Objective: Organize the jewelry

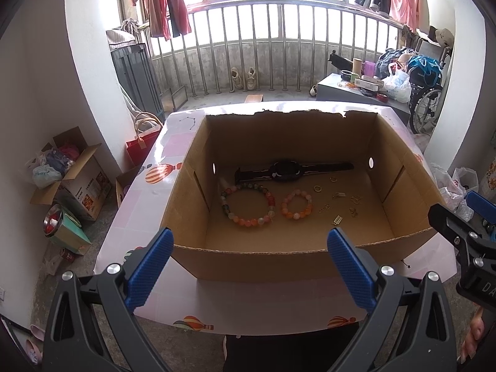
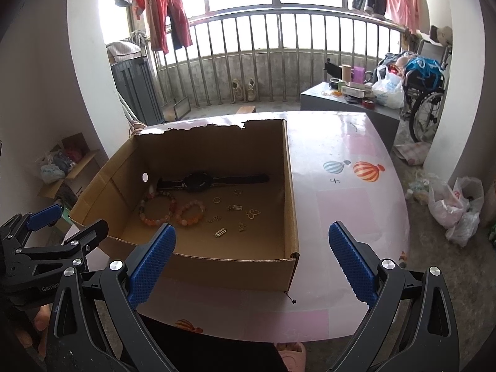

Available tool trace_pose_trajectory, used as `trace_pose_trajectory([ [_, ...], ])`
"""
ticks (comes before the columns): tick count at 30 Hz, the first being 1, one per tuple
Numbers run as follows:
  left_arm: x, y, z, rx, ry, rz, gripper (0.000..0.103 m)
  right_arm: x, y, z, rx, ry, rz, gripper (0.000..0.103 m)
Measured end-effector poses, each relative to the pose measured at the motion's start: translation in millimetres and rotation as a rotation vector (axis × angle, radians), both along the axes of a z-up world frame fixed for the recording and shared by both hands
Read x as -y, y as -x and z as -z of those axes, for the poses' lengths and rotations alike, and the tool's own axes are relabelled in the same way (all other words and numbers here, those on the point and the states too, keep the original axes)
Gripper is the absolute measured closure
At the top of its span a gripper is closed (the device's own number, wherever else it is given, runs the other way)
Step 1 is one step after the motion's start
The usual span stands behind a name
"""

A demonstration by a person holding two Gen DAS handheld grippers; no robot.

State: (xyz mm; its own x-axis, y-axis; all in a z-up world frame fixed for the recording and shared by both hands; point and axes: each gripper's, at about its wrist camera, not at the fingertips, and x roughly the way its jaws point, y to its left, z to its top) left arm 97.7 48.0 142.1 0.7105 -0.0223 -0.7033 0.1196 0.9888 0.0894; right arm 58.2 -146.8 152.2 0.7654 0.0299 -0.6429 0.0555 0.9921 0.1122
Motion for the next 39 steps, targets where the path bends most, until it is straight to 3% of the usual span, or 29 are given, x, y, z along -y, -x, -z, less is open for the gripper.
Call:
trace_pose_trajectory([
  [39,-0.5,-0.6,-0.1,-0.003,0.002,-0.006,0.006,-0.1,0.1,-2.8,0.001,-0.003,-0.003,0.008],
])
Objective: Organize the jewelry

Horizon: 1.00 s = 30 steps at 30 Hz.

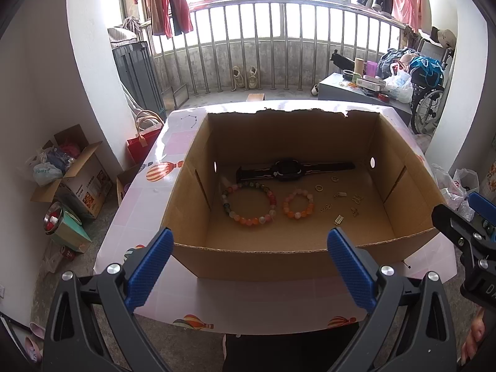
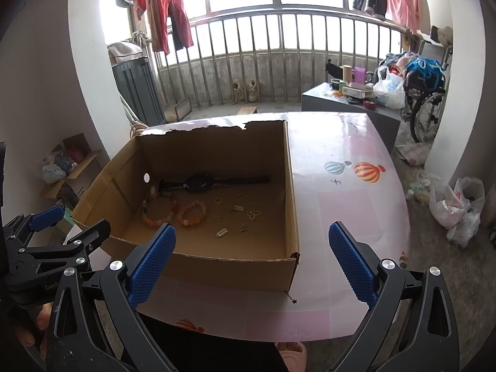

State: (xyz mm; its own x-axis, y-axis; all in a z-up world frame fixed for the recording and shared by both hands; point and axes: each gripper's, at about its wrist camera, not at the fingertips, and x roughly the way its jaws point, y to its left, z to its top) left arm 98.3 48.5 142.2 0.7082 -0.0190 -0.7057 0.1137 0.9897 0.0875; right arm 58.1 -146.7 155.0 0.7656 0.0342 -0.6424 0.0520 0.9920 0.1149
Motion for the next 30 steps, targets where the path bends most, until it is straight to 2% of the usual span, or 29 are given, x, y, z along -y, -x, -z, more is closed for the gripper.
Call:
trace_pose_trajectory([
  [30,0.3,-1.9,0.1,-0.002,-0.01,-0.005,0.006,0.0,-0.6,0.7,0.0,0.012,0.015,0.008],
])
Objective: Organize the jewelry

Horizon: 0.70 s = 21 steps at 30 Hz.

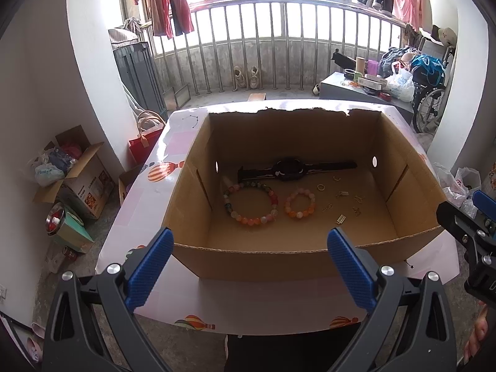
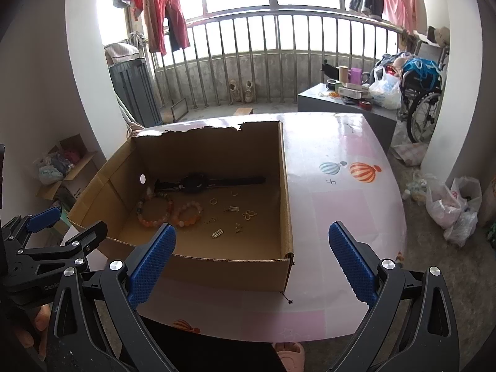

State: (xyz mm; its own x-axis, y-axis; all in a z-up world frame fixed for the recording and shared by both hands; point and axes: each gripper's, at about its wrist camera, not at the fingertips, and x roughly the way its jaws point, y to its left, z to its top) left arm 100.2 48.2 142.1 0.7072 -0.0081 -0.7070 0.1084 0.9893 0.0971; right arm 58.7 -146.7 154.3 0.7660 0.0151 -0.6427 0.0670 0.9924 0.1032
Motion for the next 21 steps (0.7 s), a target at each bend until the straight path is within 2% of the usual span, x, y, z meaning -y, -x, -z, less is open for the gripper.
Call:
trace_pose_trajectory([
  [21,1.9,2.0,-1.4,-0.003,0.007,0.007,0.006,0.3,2.1,-2.1,0.001,0.0,-0.006,0.008],
])
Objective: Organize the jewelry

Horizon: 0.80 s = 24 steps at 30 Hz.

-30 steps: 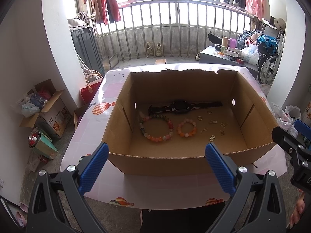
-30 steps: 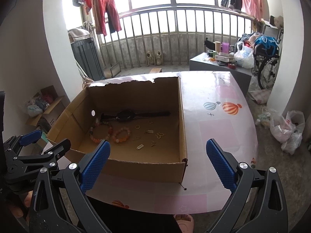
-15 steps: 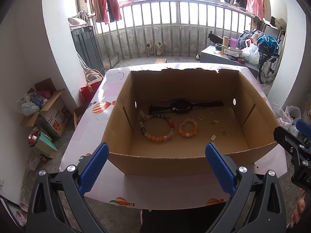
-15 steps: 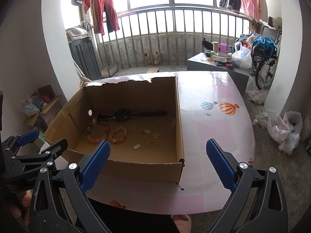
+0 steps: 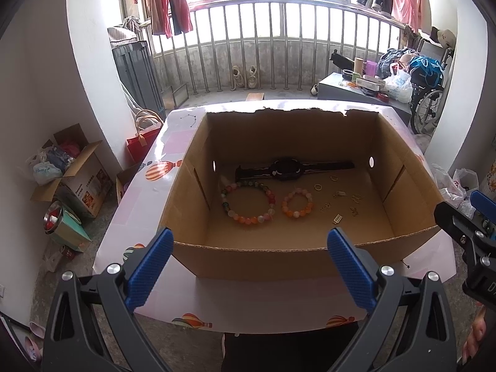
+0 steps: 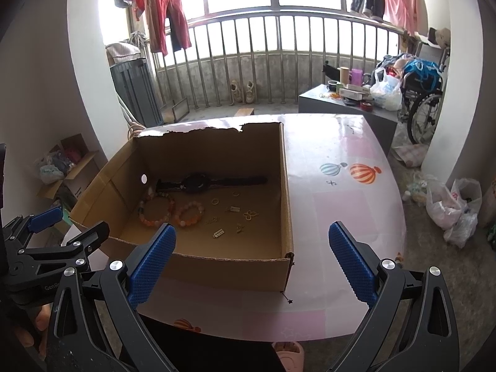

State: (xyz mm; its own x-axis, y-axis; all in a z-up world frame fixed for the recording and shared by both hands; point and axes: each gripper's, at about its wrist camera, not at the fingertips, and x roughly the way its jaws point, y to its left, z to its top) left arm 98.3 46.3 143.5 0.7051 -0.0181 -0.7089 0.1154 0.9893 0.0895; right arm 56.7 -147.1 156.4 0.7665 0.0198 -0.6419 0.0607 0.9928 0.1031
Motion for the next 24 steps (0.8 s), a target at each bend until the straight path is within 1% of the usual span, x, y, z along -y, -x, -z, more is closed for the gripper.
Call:
trace_pose_trajectory([
  [24,-0.8,1.7,1.0,-0.005,0.011,-0.009,0.006,2.6,3.4,-2.6,0.002,0.0,-0.001,0.008],
])
